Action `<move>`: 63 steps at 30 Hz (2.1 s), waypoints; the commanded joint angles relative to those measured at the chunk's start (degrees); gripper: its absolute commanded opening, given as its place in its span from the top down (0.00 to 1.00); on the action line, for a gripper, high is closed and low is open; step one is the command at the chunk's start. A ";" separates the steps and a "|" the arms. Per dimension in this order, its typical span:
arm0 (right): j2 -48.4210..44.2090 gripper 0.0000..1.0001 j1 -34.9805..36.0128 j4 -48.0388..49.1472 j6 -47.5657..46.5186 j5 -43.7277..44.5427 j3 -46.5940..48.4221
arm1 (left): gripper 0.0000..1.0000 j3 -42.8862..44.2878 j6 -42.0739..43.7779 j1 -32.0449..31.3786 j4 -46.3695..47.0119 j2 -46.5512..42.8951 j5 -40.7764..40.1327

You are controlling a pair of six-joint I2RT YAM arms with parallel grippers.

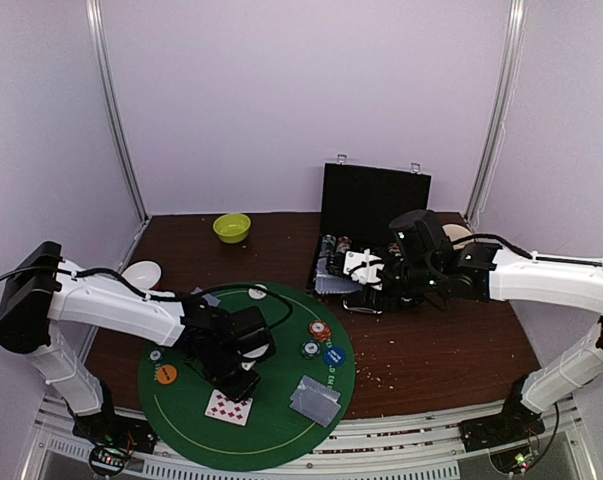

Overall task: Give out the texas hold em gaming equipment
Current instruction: Adjust the poker card in the community card area, then move the poker card to the community card area.

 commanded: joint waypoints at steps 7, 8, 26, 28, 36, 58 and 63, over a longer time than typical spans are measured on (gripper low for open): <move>-1.77 0.52 -0.13 -0.01 0.24 1.06 1.92 | 0.89 0.02 -1.71 -1.24 -0.84 -1.98 2.35; -1.85 0.52 -0.15 -0.06 0.23 1.03 1.92 | 0.89 0.84 -1.75 -1.17 -1.19 -2.23 1.19; -2.12 0.52 -0.08 -0.31 0.41 1.23 1.75 | 0.90 -6.38 -3.23 6.72 -3.60 -6.76 -0.66; -2.12 0.52 -0.07 -0.43 0.41 1.18 1.83 | 0.90 -7.36 -3.91 6.67 -3.35 -7.53 0.34; -2.12 0.52 -0.13 -0.19 0.36 1.13 1.56 | 0.91 -9.65 -5.96 6.16 -3.53 -9.97 3.18; -2.08 0.52 -0.14 -0.62 -0.02 1.21 2.20 | 0.91 -10.43 -9.84 5.35 -6.08 -11.45 4.32; -2.06 0.52 -0.07 -0.71 -0.04 1.16 2.14 | 0.91 -10.48 -10.21 5.35 -6.00 -12.42 4.24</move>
